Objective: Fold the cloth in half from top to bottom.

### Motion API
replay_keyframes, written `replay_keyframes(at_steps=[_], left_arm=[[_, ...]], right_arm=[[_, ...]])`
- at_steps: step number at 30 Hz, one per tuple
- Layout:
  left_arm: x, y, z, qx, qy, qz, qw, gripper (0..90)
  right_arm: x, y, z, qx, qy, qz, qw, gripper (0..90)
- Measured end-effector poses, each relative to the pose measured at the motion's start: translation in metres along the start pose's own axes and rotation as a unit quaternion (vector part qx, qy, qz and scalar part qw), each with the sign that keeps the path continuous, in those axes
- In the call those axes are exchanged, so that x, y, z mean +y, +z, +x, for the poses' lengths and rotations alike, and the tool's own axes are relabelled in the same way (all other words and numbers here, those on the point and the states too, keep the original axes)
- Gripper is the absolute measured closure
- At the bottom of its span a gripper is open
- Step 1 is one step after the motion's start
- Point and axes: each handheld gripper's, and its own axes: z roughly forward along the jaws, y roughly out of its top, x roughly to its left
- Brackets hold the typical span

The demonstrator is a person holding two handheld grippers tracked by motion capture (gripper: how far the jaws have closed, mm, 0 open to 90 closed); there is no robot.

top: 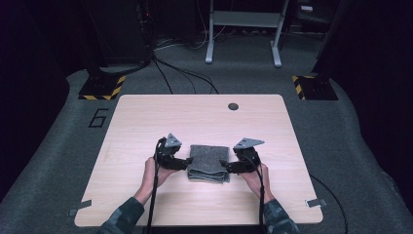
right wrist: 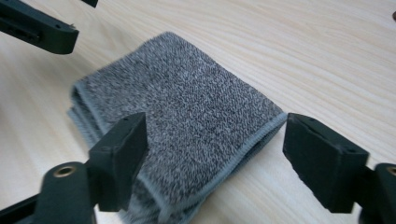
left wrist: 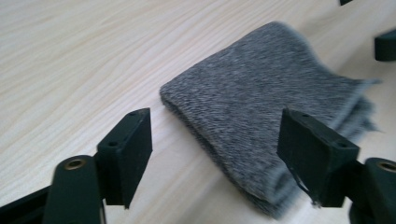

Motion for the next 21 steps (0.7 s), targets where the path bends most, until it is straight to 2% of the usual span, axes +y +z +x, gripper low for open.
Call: replay_keyframes(at_steps=[4, 7, 12, 16, 18, 19, 20, 21], left_arm=[[-0.010, 0.014, -0.006, 0.008, 0.008, 0.026, 0.9996, 23.3], [-0.017, 0.018, -0.011, 0.018, 0.023, 0.043, 0.9986, 23.1], [-0.026, 0.025, -0.021, 0.022, 0.041, 0.059, 0.9971, 22.9], [-0.028, 0.023, -0.019, 0.014, 0.032, 0.052, 0.9980, 22.6], [-0.027, 0.020, -0.015, 0.005, 0.021, 0.042, 0.9989, 20.3], [-0.024, 0.017, -0.012, 0.007, 0.017, 0.035, 0.9992, 19.9], [-0.022, 0.015, -0.009, 0.006, 0.013, 0.036, 0.9992, 19.8], [-0.018, 0.014, -0.005, 0.008, 0.003, 0.023, 0.9997, 19.4]], right_arm=[[-0.007, 0.021, 0.004, -0.001, -0.011, 0.035, 0.9993, 14.2], [-0.016, 0.030, 0.007, -0.003, -0.018, 0.056, 0.9983, 13.5], [-0.023, 0.034, 0.008, -0.013, -0.029, 0.067, 0.9973, 10.4], [-0.024, 0.035, 0.008, -0.011, -0.030, 0.076, 0.9966, 10.4], [-0.023, 0.034, 0.007, -0.007, -0.030, 0.073, 0.9968, 10.4], [-0.022, 0.032, 0.004, -0.003, -0.039, 0.070, 0.9968, 10.3], [-0.019, 0.029, 0.003, 0.001, -0.031, 0.064, 0.9975, 10.3], [-0.018, 0.028, 0.002, 0.001, -0.031, 0.060, 0.9977, 10.2]])
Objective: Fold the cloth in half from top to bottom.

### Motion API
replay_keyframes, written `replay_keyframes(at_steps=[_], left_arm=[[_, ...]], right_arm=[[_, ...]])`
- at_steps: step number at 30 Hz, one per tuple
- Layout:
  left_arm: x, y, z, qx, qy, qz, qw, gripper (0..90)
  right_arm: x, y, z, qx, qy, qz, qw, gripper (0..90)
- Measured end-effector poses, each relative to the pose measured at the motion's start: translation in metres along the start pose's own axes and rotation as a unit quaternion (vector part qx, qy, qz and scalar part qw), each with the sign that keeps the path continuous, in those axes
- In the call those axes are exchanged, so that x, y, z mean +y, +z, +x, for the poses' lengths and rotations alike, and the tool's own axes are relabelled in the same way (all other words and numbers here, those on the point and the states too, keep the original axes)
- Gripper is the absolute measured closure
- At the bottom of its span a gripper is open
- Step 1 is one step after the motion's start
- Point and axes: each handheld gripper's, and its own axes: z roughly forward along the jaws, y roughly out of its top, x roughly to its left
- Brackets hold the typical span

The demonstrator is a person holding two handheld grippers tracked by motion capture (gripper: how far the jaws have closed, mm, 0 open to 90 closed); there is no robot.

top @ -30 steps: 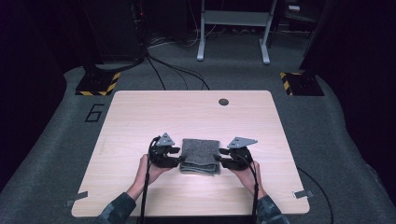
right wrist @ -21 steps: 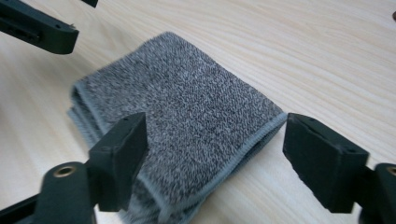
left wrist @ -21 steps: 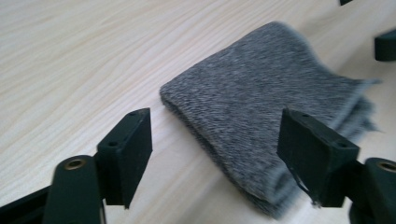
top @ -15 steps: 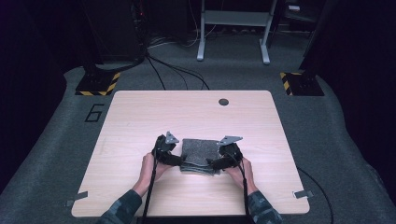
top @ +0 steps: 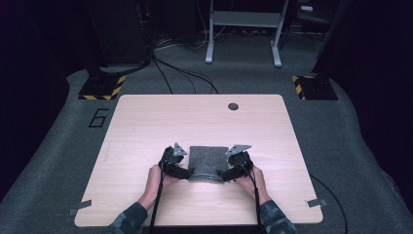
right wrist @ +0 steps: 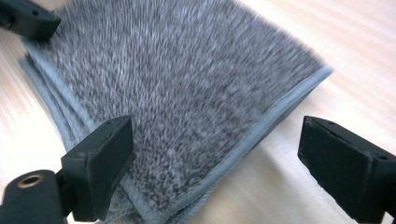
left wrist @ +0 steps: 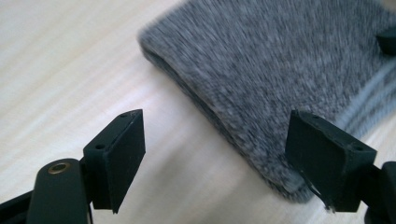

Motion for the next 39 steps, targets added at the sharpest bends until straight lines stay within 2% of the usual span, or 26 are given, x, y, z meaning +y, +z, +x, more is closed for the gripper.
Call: replay_keyframes(at_steps=[3, 5, 8, 12, 13, 16, 20, 22, 23, 27, 30, 32, 33, 39], left_arm=[[0.011, -0.001, 0.010, 0.012, -0.013, -0.017, 0.9997, 19.2], [0.019, 0.004, 0.015, 0.025, -0.015, -0.015, 0.9994, 19.2], [0.026, 0.019, 0.018, 0.039, -0.009, 0.005, 0.9992, 19.5], [0.021, 0.035, 0.016, 0.049, -0.006, 0.030, 0.9984, 19.8], [0.019, 0.036, 0.016, 0.052, -0.003, 0.034, 0.9981, 19.8], [0.014, 0.037, 0.016, 0.052, -0.008, 0.033, 0.9981, 19.8], [0.014, 0.036, 0.018, 0.054, -0.007, 0.032, 0.9980, 19.6], [0.014, 0.035, 0.018, 0.054, -0.013, 0.026, 0.9981, 18.8], [0.014, 0.034, 0.019, 0.054, -0.016, 0.023, 0.9982, 18.1], [0.013, 0.024, 0.021, 0.053, -0.026, 0.010, 0.9982, 13.8], [0.012, 0.010, 0.025, 0.061, -0.029, -0.001, 0.9977, 11.0], [0.010, 0.002, 0.028, 0.060, -0.033, -0.007, 0.9976, 10.2], [0.008, -0.003, 0.029, 0.060, -0.036, -0.011, 0.9975, 9.4], [-0.012, -0.028, 0.033, 0.071, -0.036, -0.022, 0.9965, 8.3]], right_arm=[[0.007, -0.007, -0.008, -0.003, 0.007, -0.013, 0.9999, 10.2], [0.012, -0.006, -0.016, -0.012, 0.015, -0.015, 0.9997, 10.2], [0.015, 0.003, -0.024, -0.034, 0.031, 0.002, 0.9990, 10.3], [0.013, 0.014, -0.032, -0.050, 0.037, 0.028, 0.9977, 10.0], [0.013, 0.018, -0.034, -0.051, 0.032, 0.028, 0.9978, 9.7], [0.013, 0.022, -0.035, -0.050, 0.039, 0.031, 0.9975, 8.5], [0.015, 0.026, -0.038, -0.047, 0.031, 0.034, 0.9978, 7.6], [0.016, 0.025, -0.036, -0.047, 0.035, 0.030, 0.9978, 7.7], [0.016, 0.024, -0.037, -0.047, 0.030, 0.024, 0.9981, 7.8], [0.016, 0.013, -0.036, -0.039, 0.045, 0.004, 0.9982, 7.0], [0.016, 0.003, -0.036, -0.035, 0.040, -0.004, 0.9986, 5.1], [0.015, -0.006, -0.033, -0.035, 0.048, -0.012, 0.9982, 4.7], [0.014, -0.010, -0.034, -0.032, 0.041, -0.015, 0.9985, 4.6], [0.001, -0.037, -0.033, -0.044, 0.048, -0.037, 0.9972, 4.4]])
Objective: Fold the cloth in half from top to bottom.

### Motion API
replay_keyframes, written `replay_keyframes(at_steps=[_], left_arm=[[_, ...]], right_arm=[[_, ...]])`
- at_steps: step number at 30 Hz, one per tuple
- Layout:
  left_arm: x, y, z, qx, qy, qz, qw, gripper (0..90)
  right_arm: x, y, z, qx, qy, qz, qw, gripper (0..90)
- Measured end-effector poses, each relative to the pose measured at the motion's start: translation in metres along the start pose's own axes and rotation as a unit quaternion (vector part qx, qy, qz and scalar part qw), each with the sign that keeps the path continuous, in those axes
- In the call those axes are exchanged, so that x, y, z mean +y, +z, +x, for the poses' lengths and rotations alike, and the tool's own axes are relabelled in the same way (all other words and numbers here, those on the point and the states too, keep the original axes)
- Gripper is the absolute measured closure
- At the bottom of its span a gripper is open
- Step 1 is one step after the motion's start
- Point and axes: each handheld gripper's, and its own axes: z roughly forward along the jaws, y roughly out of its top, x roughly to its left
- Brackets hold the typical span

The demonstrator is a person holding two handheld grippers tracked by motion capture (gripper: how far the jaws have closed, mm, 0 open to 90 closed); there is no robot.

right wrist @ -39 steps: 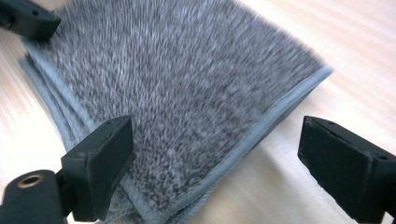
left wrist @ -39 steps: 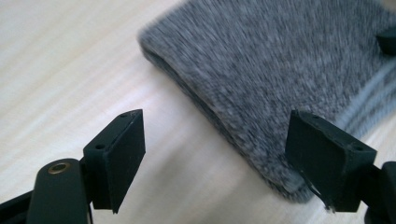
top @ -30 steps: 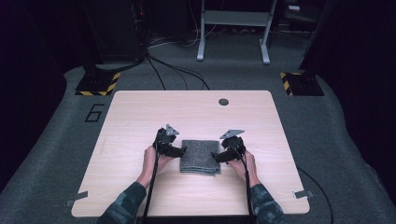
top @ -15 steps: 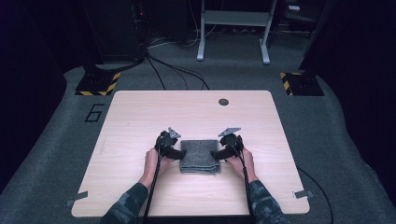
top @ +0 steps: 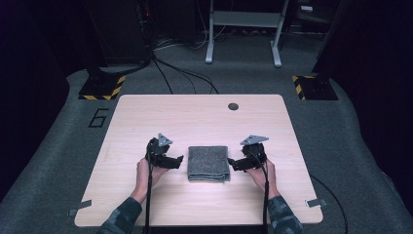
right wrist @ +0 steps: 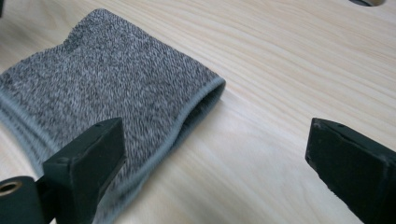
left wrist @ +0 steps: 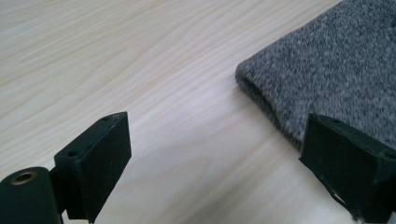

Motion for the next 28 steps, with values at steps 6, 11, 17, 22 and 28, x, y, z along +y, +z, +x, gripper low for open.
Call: replay_keyframes(at_steps=[6, 11, 17, 22, 28], left_arm=[[-0.028, -0.025, 0.011, 0.016, -0.007, 0.003, 0.9998, 7.7], [-0.054, -0.036, 0.022, 0.034, -0.030, 0.006, 0.9990, 7.0], [-0.083, -0.043, 0.038, 0.057, -0.060, 0.013, 0.9965, 6.1], [-0.099, -0.045, 0.047, 0.075, -0.075, 0.019, 0.9942, 5.4], [-0.109, -0.040, 0.052, 0.073, -0.094, 0.012, 0.9928, 4.5]], right_arm=[[-0.022, -0.026, -0.007, -0.019, 0.009, -0.006, 0.9998, 4.2], [-0.044, -0.039, -0.017, -0.037, 0.024, -0.004, 0.9990, 3.8], [-0.080, -0.049, -0.033, -0.061, 0.055, 0.010, 0.9965, 3.8], [-0.107, -0.057, -0.046, -0.081, 0.074, 0.017, 0.9938, 3.7], [-0.115, -0.058, -0.051, -0.093, 0.067, 0.026, 0.9930, 2.2]])
